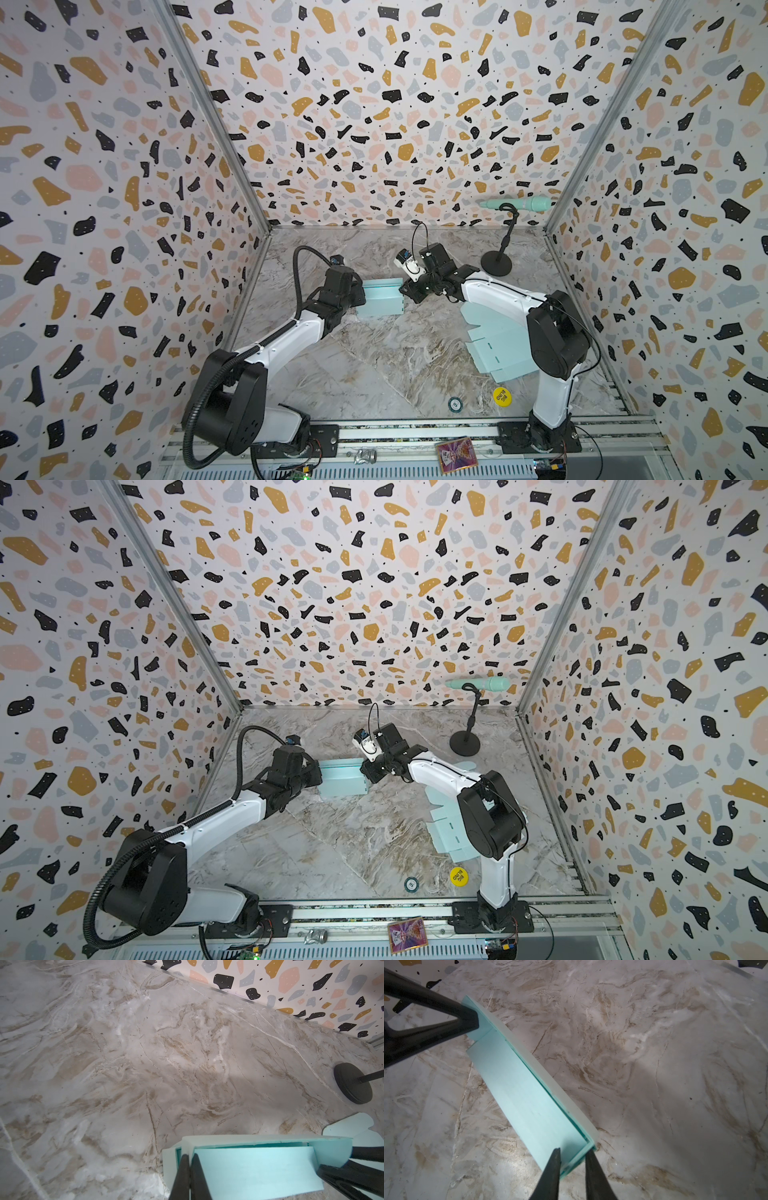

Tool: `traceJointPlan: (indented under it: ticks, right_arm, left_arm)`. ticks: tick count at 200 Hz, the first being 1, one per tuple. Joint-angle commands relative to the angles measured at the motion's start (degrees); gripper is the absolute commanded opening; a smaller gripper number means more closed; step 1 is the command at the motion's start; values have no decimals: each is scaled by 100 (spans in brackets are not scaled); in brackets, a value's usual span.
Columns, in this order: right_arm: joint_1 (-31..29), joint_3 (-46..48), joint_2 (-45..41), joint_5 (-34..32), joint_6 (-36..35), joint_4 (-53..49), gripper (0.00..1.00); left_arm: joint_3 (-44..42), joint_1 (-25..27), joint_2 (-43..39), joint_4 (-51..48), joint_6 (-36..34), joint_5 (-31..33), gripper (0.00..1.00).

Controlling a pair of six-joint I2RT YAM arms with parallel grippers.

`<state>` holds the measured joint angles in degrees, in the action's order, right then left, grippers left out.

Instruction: Fold the paper box

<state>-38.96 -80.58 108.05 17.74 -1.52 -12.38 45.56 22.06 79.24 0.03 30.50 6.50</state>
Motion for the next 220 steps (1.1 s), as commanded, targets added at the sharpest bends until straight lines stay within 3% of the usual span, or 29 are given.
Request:
traceJointPlan:
  ticks: [1, 220]
  right_arm:
    - [-288, 77, -228, 511, -19, 136, 23]
    - [-288, 323, -355, 331, -83, 175, 22]
  left_arm:
    - [-144, 205, -25, 125, -26, -431, 0]
    - [117, 203, -158, -490, -313, -509, 0]
